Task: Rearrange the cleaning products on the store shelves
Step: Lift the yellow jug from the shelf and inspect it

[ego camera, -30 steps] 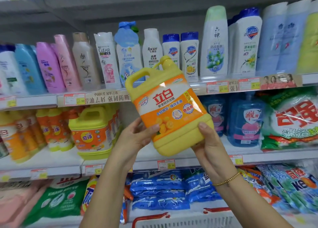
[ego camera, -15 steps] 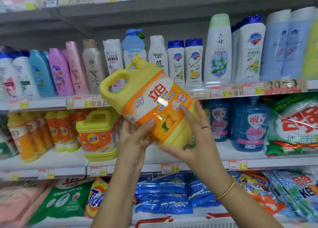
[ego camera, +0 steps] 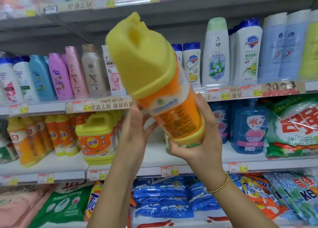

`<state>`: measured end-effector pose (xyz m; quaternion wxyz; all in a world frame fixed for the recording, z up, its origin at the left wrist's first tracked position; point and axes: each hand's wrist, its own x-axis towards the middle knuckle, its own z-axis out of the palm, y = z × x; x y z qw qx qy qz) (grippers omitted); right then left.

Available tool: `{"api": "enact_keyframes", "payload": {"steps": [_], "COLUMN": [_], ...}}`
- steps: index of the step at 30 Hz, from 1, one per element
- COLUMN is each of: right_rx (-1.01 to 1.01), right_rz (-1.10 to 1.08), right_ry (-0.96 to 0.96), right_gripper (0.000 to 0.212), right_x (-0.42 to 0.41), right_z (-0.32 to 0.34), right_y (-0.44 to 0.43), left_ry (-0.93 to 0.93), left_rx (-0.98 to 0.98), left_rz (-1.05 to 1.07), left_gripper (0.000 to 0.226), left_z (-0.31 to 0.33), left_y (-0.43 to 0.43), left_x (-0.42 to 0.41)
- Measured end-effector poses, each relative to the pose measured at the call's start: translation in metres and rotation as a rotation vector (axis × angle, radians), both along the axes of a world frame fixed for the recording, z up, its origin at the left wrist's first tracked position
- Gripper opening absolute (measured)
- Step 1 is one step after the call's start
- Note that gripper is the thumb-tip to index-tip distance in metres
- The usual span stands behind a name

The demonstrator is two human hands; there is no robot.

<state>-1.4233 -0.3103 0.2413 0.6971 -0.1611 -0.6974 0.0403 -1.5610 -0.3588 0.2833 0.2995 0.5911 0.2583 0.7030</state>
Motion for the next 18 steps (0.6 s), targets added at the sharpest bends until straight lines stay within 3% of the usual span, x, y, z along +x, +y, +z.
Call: {"api": "enact_keyframes", "payload": {"steps": [4,6,9,13,16,18], "right_rx": [-0.308,-0.405,-0.596,-0.79,-0.877,-0.896], "right_rz": [0.509,0.647,0.884,1.163,1.278,1.29], "right_ry": [0.098,0.089,0.089,0.149,0.162,0.156], "right_gripper": [0.092,0.096,0.102,0.103,0.102,0.093], "right_x": [0.006,0.012,0.015,0.011,0.009,0.01], "right_z": [0.014,0.015,0.013,0.012,0.016,0.021], "right_y": [-0.014,-0.012,-0.011,-0.013,-0.02,-0.026], "left_ry": [-0.021,-0.043,0.046,0.109,0.077,0.048], "left_rx": [0.023,-0.008,-0.093,-0.189,-0.277,-0.311], "left_rz": [0.087,0.106,0.049,-0.085,-0.157,-0.17], "left_gripper": [0.057,0.064,0.092,0.07,0.086,0.08], "left_z": [0.018,0.026,0.04,0.05,0.054,0.058], "left_y": [0.002,0.0,-0.007,-0.016,-0.019,-0.022], "left_x": [-0.012,-0.024,-0.036,-0.051,-0.057,-0.056]}}
